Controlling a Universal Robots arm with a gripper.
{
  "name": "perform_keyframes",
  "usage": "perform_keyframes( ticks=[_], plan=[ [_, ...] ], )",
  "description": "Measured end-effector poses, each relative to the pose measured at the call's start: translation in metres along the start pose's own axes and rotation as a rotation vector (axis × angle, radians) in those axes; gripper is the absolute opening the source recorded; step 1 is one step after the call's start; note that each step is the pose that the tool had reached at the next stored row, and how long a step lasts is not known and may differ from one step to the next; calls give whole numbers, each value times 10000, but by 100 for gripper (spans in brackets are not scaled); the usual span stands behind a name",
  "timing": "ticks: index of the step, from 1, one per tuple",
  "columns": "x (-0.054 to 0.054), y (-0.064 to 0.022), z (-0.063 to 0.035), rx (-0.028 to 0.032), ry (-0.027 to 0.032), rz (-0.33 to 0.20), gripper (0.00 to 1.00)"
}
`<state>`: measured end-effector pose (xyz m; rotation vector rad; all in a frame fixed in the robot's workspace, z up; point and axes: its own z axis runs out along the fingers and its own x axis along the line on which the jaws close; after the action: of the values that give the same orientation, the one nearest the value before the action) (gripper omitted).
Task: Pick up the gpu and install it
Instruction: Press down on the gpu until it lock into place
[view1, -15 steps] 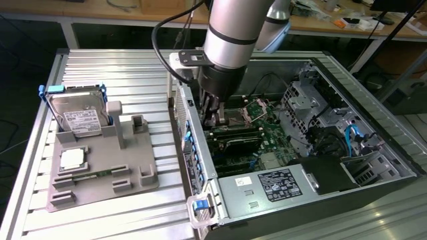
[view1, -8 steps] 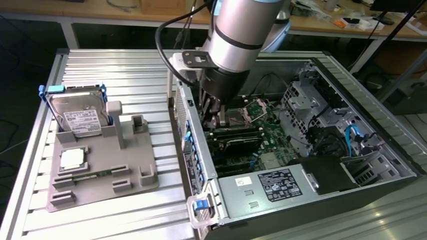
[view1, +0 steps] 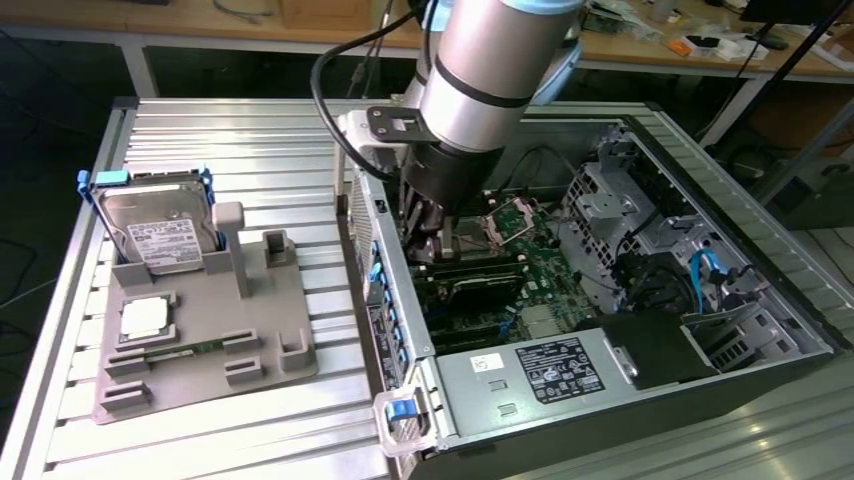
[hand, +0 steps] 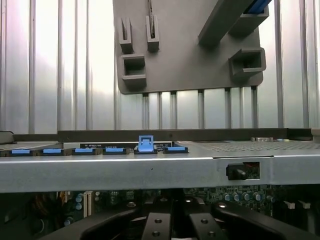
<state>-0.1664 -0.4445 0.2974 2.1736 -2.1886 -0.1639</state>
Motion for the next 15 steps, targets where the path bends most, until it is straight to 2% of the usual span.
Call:
perform_keyframes(
  ticks=[2, 4, 5, 8, 11, 15],
  plan=[
    [48, -2, -2, -74, -91, -9, 11],
    [71, -2, -3, -110, -140, -13, 11],
    [88, -3, -3, -136, -191, -18, 11],
    [90, -14, -5, -170, -190, -15, 11],
    [72, -101, -15, -257, -183, -11, 11],
    [48, -127, -17, -348, -175, -3, 11]
  ],
)
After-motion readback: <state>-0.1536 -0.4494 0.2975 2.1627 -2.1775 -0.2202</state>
